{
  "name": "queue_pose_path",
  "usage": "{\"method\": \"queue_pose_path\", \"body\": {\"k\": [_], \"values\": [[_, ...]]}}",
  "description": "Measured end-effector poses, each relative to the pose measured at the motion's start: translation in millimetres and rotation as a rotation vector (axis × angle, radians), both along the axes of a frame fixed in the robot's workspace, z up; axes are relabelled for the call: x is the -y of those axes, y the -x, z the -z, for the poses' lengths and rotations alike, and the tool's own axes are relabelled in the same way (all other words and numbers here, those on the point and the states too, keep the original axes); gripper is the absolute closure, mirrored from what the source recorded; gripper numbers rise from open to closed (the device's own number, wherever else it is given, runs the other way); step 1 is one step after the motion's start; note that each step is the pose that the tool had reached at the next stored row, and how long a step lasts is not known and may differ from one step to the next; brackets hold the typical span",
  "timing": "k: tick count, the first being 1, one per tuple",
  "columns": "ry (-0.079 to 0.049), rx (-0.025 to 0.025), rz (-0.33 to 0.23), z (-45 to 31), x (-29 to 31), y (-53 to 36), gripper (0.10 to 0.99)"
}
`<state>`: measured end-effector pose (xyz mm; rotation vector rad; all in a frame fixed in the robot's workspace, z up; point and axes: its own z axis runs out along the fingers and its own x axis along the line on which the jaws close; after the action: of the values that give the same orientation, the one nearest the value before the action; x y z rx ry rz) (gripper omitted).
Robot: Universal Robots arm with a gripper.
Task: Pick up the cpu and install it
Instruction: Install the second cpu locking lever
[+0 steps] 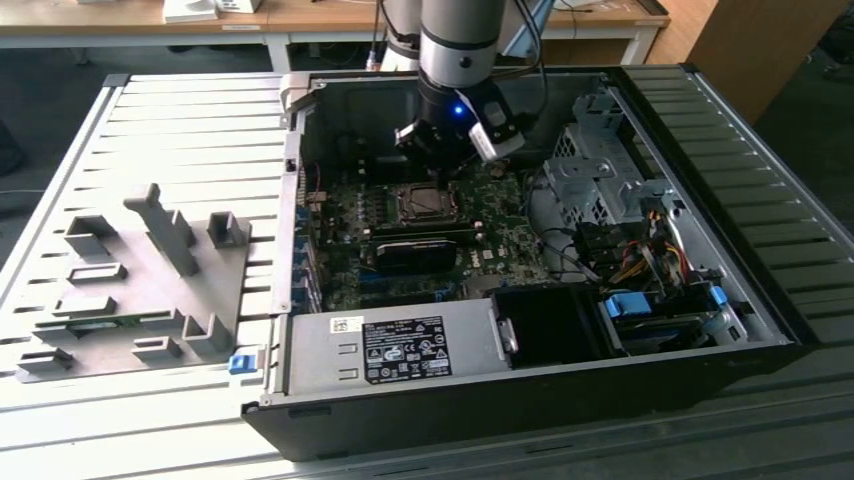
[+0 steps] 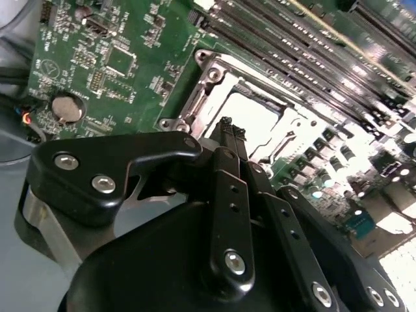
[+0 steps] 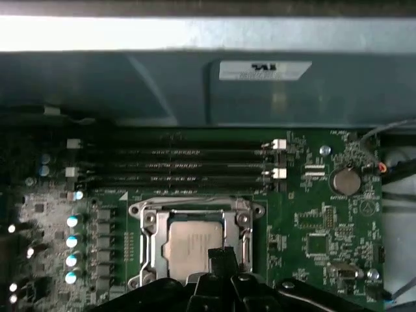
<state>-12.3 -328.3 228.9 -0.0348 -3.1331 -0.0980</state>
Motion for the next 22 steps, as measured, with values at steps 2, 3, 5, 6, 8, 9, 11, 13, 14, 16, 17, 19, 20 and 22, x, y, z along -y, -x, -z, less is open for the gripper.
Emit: {"method": "queue_pose_path", "body": {"k": [2,3,5,6,8,9,11,13,14,16,17,19,20,22], "values": [[0.000,-0.0069,0.000,0.0,1.9,-0.1,0.980],[-0.001,-0.0081,0.000,0.0,3.8,-0.1,0.980],[-0.003,-0.0084,0.000,0.1,7.6,-0.1,0.980],[-0.004,-0.0085,0.000,0.1,9.6,-0.1,0.980],[-0.006,-0.0087,0.000,0.0,13.7,-0.1,0.980],[-0.007,-0.0088,0.000,0.0,15.9,-0.1,0.980],[-0.012,-0.0095,0.000,0.1,19.4,-0.1,0.980],[-0.019,-0.0140,0.000,0.0,21.0,-0.4,0.980],[-0.021,-0.0182,0.000,0.1,21.2,-0.8,0.980],[-0.022,-0.0203,0.000,0.1,21.5,-0.9,0.980],[-0.022,-0.0204,0.000,0.1,21.7,-0.9,0.980],[-0.021,-0.0205,0.000,0.0,22.4,-1.0,0.980],[-0.021,-0.0206,0.000,0.0,23.3,-1.0,0.980],[-0.021,-0.0204,0.000,0.2,25.8,-1.0,0.980]]}}
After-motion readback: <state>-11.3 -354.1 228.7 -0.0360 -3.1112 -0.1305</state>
